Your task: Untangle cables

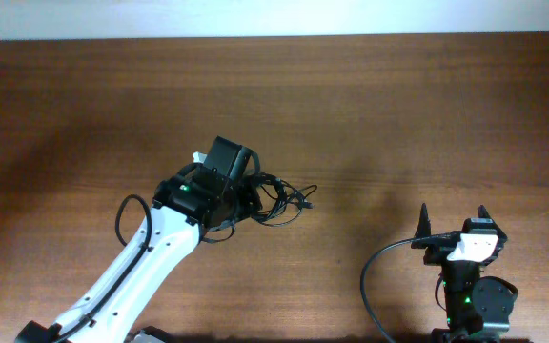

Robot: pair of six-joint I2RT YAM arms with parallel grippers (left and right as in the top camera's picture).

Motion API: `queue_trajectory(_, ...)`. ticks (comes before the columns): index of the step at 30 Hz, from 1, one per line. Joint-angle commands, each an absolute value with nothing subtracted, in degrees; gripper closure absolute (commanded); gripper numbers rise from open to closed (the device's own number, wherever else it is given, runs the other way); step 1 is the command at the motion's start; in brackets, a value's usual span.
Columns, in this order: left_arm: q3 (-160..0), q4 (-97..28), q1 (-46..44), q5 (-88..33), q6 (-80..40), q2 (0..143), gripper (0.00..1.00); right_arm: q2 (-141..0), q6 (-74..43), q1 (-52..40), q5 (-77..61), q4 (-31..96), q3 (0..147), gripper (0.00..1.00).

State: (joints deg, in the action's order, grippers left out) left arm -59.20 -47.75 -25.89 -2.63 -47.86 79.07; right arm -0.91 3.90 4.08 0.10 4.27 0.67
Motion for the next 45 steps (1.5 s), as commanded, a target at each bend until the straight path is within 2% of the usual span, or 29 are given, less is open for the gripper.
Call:
queue_trajectory(1,-60.47,-47.51,-25.71,-3.31,-49.69,77.82,0.98,-0.51,4.08,4.19,0.25,4.58,0.32,0.02)
queue_trajectory(17,-60.47,-48.9,-25.71,-1.74,-63.77,77.82,1.0,-0.51,4.03,4.14,-1.54,4.45,0.32,0.02)
queue_trajectory(18,-60.47,-48.45,-25.71,-1.74,-66.02,77.82,1.0,-0.51,2.15,4.14,-2.63,4.4,0.32,0.02)
queue_trajectory(21,-60.47,-47.66,-25.71,-1.76,-74.22,77.82,1.0,-0.51,-14.48,4.14,-3.22,4.27,0.32,0.02)
queue_trajectory(29,-60.42,-47.2,-25.71,-1.3,-73.76,77.87,1.0,-0.51,-14.66,3.77,-3.01,4.27,0.32,0.02)
queue_trajectory(33,-60.42,-47.22,-25.71,-2.2,-79.11,77.87,1.0,-0.51,-14.66,3.77,-3.01,4.27,0.32,0.02)
queue_trajectory(35,-60.42,-47.44,-25.71,-2.2,-79.02,77.87,0.97,-0.51,-17.67,3.77,-4.21,4.08,0.32,0.02)
queue_trajectory(36,-60.42,-47.7,-25.71,-2.26,-79.05,77.87,0.98,-0.51,-21.54,3.77,-6.74,4.03,0.32,0.02)
queue_trajectory(37,-60.42,-47.59,-25.71,-2.39,-79.07,77.87,1.0,-0.51,-33.8,3.75,-16.62,3.09,0.32,0.02)
queue_trajectory(38,-60.42,-47.2,-25.71,-2.39,-79.07,77.87,1.0,-0.51,-40.12,3.75,-25.67,2.72,0.32,0.02)
queue_trajectory(39,-60.42,-47.44,-25.71,-2.9,-78.7,77.87,1.0,-0.51,-45.8,3.75,-41.08,2.57,0.32,0.02)
queue_trajectory(42,-60.42,-47.68,-25.71,-8.03,-71.92,77.87,1.0,-0.51,-63.9,3.75,-53.01,1.02,0.32,0.02)
queue_trajectory(43,-60.42,-47.62,-25.71,-10.31,-69.97,77.87,1.0,-0.51,-62.81,3.77,-54.5,1.04,0.32,0.02)
queue_trajectory(45,-60.42,-46.98,-25.71,-12.67,-55.64,77.87,1.0,-0.51,-61.34,3.77,-56.77,-2.83,1.13,0.04)
